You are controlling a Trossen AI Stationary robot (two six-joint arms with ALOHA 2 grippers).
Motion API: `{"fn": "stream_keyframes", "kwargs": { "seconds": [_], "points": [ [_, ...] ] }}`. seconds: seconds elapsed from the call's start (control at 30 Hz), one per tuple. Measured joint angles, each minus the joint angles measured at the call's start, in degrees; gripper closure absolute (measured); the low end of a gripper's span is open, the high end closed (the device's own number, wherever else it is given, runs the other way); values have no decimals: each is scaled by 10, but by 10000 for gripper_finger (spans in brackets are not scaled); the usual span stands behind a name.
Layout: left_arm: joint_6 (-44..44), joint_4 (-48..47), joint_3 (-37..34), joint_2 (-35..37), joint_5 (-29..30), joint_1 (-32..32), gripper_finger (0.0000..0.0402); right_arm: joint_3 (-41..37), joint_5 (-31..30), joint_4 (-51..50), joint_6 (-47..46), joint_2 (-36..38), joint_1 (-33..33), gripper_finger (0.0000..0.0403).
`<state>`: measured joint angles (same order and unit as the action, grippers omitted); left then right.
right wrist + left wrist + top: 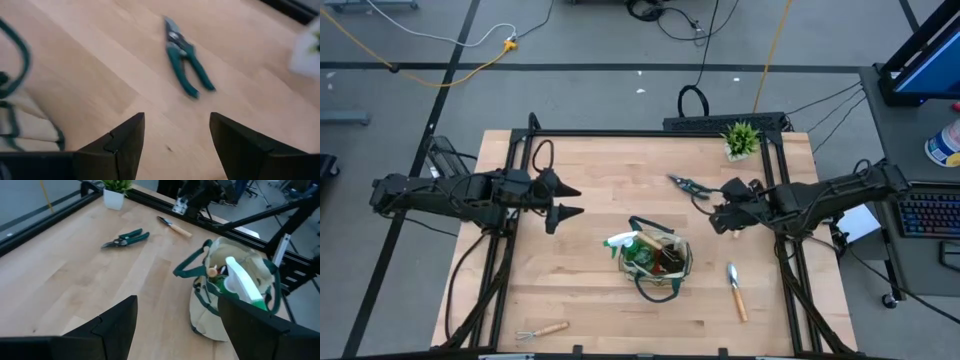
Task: Pick & Place Garden tools in Gardening bag
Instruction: Put the top brown trowel into the gardening bag
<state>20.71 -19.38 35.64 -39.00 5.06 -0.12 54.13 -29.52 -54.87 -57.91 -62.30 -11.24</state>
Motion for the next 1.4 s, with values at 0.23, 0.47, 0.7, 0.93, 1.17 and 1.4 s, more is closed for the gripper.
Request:
{"fn": "stream_keyframes", "kwargs": {
  "seconds": [0.23, 0.47, 0.7, 0.93, 1.17, 1.4],
  "points": [
    [0, 2, 0, 0, 10, 0, 121, 0, 46, -58, -110, 0, 18, 185],
    [-7, 2, 0, 0, 10, 0, 121, 0, 59, -116, -204, 0, 25, 185],
    [-15, 2, 0, 0, 10, 0, 121, 0, 74, -118, -181, 0, 25, 185],
    [-15, -1, 0, 0, 9, 0, 121, 0, 115, -118, 65, 0, 25, 185],
    [-15, -1, 0, 0, 9, 0, 121, 0, 148, -118, 355, 0, 25, 186],
    [-15, -2, 0, 0, 8, 0, 121, -1, 197, -119, 542, 0, 25, 186]
  ]
}}
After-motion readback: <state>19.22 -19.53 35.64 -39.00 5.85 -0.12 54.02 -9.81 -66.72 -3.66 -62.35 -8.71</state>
